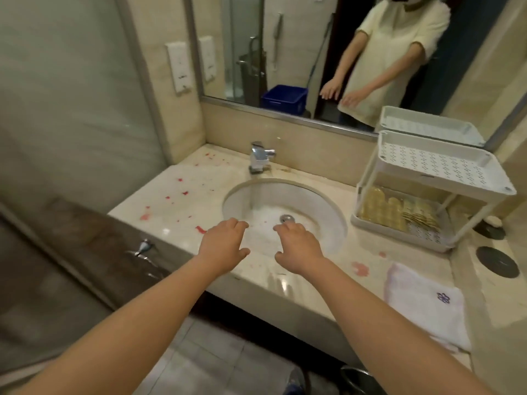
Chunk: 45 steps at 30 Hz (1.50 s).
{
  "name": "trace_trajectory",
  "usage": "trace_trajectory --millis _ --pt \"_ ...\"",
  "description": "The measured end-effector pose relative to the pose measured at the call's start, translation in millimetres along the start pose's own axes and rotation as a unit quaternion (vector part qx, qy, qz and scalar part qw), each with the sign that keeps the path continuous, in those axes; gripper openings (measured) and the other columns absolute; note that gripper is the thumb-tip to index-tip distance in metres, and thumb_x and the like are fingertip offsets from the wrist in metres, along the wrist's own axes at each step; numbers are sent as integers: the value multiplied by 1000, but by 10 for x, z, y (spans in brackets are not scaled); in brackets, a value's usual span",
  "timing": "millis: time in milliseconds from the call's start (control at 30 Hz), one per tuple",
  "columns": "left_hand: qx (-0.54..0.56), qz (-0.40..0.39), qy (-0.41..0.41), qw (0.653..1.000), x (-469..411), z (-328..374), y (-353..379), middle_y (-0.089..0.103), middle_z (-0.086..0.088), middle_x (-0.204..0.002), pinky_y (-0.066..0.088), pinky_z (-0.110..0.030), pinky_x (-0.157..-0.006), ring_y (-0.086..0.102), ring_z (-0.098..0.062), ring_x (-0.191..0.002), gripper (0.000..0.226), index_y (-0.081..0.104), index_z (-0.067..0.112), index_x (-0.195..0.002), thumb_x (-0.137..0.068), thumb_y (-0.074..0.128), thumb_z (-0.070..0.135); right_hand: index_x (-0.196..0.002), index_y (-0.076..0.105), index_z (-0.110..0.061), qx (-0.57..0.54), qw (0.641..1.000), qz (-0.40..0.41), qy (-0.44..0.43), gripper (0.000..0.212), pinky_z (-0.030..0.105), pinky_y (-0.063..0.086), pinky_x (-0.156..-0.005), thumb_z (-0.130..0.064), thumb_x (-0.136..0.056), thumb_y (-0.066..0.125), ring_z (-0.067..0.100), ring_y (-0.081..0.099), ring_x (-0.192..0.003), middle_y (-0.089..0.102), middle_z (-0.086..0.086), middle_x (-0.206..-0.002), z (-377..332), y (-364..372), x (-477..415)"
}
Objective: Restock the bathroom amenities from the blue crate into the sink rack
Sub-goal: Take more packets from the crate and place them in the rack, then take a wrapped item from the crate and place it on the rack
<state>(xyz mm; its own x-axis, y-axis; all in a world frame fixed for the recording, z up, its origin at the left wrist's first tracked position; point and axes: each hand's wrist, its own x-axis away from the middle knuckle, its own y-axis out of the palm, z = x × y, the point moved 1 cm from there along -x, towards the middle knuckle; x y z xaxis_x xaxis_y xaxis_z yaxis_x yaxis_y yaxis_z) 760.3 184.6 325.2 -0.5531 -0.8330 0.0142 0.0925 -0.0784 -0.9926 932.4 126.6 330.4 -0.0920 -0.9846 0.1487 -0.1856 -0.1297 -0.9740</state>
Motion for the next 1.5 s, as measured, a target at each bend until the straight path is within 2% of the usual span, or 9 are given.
trace_trajectory --millis 233,400,567,767,1067,1300,1500 --pt "6 18 -115 993 722 -782 -119 46 0 -139 42 -35 -97 45 -21 -127 62 37 22 -144 -90 59 42 -142 39 -17 16 993 -9 -120 60 35 40 -90 -18 -84 55 26 40 -126 42 4 -139 -967 136 -160" --pt "8 31 -194 981 1286 -1264 -152 49 -1 -135 46 -37 -94 48 -22 -123 61 42 21 -140 -88 61 45 -143 39 -16 17 979 -18 -204 60 39 42 -99 -21 -85 55 28 37 -133 39 6 -145 -1640 257 -198" --pt "3 40 -271 962 1755 -1607 -139 49 1 -132 45 -34 -92 50 -20 -121 61 41 23 -140 -88 61 48 -138 43 -20 25 958 -26 -285 56 37 43 -95 -25 -85 58 28 43 -125 45 5 -136 -2241 386 -192" --pt "13 58 -364 930 2203 -1887 -123 50 2 -133 45 -35 -95 49 -19 -123 61 42 25 -141 -88 62 48 -141 41 -19 38 923 -48 -380 60 37 42 -99 -27 -85 59 27 40 -129 43 4 -139 -2835 482 -242" --pt "36 86 -500 861 2712 -2042 -119 48 4 -136 44 -33 -99 48 -15 -124 62 40 25 -143 -89 63 44 -144 39 -19 50 858 -75 -506 61 37 40 -100 -24 -87 58 25 41 -128 43 3 -141 -3523 568 -300" --pt "35 108 -596 795 3025 -1940 -76 48 4 -134 44 -33 -99 48 -16 -123 61 40 24 -143 -90 62 45 -143 40 -20 77 787 -104 -603 61 37 41 -100 -24 -85 57 26 41 -127 43 4 -139 -3955 624 -255" --pt "34 96 -671 735 3245 -1754 1 49 2 -132 43 -33 -95 49 -17 -121 59 41 25 -140 -90 62 46 -141 43 -22 75 728 -123 -670 60 36 42 -101 -26 -85 62 22 44 -124 46 1 -135 -4162 735 -136"
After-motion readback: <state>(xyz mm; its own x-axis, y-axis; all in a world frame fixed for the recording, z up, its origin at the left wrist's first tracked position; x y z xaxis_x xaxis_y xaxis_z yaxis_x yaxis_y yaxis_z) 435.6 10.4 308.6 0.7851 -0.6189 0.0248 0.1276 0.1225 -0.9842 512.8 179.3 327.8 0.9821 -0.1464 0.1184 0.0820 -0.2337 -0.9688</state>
